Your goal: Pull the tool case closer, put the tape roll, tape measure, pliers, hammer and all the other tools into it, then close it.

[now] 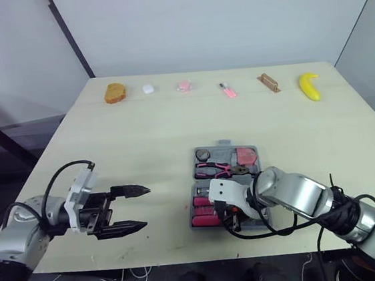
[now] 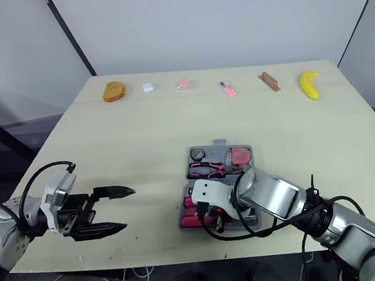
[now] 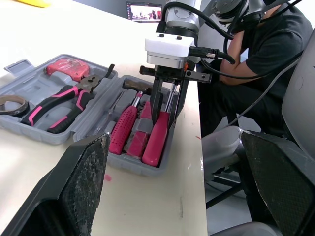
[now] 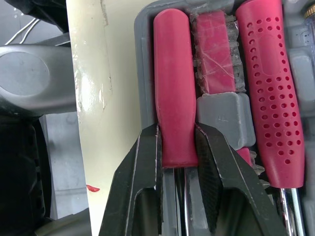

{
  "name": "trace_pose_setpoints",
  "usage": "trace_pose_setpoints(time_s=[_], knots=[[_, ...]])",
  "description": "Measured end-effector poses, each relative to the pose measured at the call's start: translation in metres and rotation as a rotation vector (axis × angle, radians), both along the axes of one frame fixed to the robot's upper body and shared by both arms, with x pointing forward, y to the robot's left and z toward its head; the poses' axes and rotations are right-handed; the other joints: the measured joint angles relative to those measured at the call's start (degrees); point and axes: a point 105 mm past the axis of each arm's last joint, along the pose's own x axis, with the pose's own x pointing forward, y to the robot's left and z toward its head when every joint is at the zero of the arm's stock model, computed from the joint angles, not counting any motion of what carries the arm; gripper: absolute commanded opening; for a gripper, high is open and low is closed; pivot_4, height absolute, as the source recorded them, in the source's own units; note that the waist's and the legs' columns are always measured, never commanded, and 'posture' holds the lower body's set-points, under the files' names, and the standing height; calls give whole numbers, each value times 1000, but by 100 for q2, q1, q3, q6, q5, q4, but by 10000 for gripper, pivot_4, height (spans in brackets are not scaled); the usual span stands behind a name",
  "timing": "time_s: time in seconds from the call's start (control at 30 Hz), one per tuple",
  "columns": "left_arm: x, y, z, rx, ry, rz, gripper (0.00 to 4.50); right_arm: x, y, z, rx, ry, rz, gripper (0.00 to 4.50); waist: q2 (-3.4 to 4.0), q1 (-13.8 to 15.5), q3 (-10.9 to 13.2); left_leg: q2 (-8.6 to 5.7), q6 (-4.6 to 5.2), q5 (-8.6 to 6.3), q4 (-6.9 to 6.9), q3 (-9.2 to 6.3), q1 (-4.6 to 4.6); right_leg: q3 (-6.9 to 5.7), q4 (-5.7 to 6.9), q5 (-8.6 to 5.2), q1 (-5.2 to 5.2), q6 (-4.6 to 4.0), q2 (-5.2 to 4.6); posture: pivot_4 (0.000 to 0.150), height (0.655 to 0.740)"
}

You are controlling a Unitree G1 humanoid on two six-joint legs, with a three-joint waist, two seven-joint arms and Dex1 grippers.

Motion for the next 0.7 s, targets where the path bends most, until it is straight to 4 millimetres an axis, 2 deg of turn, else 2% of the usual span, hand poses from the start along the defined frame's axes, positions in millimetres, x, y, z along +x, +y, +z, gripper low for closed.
trace_pose_setpoints(time_s=[0.07,0.1,0.17,0.23,0.4,0.6,0.7], knots=[[0,0,0,-2,0,-1,45000,0,1,0,2,4,0,4531,0,-30,0,1,0,0,0,0,0,0,1,0,0,0,0,1500,7400],[0,-1,0,-3,0,-2,45000,0,2,0,5,8,2,12531,0,-49,0,2,0,0,0,-1,1,0,1,0,0,-1,2,1500,7400],[0,-1,-1,-4,0,-3,45000,0,3,0,9,16,6,16744,0,-55,0,4,0,0,-1,0,2,0,1,0,0,-1,3,1500,7400],[-1,-1,-1,-4,3,-3,45000,-5,7,-3,12,31,27,25982,1,-56,0,5,0,0,-1,0,2,0,2,0,0,-2,4,1500,7400],[-1,-1,-2,-5,9,-2,45000,-4,6,-1,49,34,16,25982,1,-25,1,-2,0,0,2,4,1,1,-1,0,2,0,-6,1500,7400],[-2,-2,-4,-16,25,0,45000,8,-4,37,368,-5,-51,25982,-1,19,2,-5,-1,0,0,0,-2,-4,-8,0,6,1,-7,1500,7400],[-2,-3,-4,-21,28,-1,45000,2,-9,32,466,12,-65,25982,0,14,2,-4,-1,0,-1,-1,-2,-3,-6,0,5,1,-4,1500,7400]])
